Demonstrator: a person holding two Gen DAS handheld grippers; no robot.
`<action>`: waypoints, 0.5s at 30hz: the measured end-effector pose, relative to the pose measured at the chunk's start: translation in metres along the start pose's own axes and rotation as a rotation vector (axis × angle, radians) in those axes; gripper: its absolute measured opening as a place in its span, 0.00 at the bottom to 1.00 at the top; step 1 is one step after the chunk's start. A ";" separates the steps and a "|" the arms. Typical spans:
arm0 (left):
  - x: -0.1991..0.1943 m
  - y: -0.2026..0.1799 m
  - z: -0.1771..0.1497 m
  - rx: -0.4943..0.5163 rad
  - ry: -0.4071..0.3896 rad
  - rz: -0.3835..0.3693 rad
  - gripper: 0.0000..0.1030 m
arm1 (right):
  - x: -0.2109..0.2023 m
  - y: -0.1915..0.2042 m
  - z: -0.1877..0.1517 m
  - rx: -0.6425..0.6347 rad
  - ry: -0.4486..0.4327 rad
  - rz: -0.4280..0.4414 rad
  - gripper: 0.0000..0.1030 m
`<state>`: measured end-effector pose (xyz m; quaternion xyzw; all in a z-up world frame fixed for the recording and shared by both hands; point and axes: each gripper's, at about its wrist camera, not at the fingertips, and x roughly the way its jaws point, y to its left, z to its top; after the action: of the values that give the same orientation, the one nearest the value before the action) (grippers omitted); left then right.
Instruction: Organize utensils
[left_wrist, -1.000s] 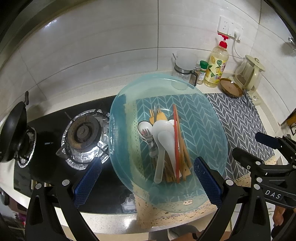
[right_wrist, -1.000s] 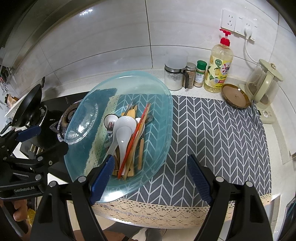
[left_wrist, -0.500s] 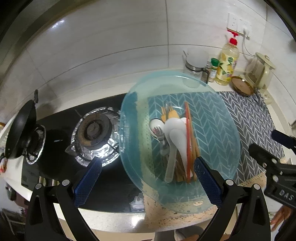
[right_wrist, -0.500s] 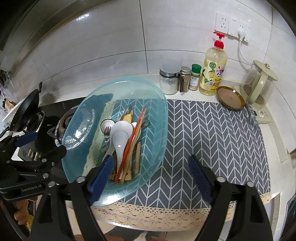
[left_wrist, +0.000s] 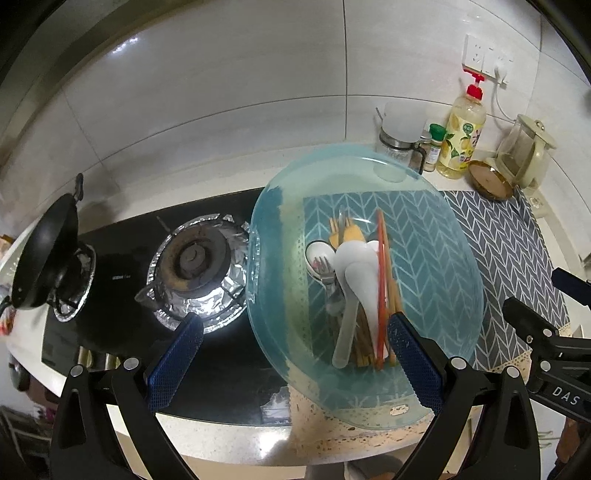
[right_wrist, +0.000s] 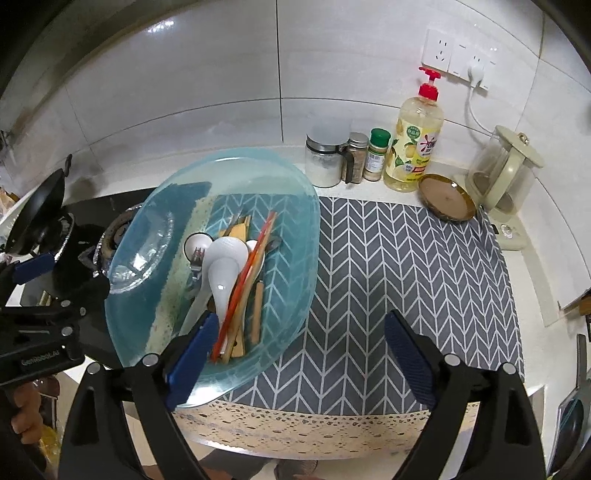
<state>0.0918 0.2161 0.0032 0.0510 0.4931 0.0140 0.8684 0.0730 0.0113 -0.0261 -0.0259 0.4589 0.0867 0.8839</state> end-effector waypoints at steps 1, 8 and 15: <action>0.000 0.000 0.000 -0.001 0.003 -0.002 0.96 | -0.001 0.000 0.000 0.001 -0.001 0.004 0.86; -0.002 0.000 0.001 -0.012 -0.003 0.015 0.96 | 0.004 -0.002 0.000 0.031 0.056 0.018 0.86; -0.003 0.005 0.001 -0.037 -0.001 0.005 0.96 | 0.001 -0.001 -0.001 0.023 0.048 0.025 0.86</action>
<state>0.0916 0.2207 0.0069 0.0362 0.4922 0.0251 0.8694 0.0734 0.0105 -0.0275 -0.0124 0.4814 0.0917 0.8716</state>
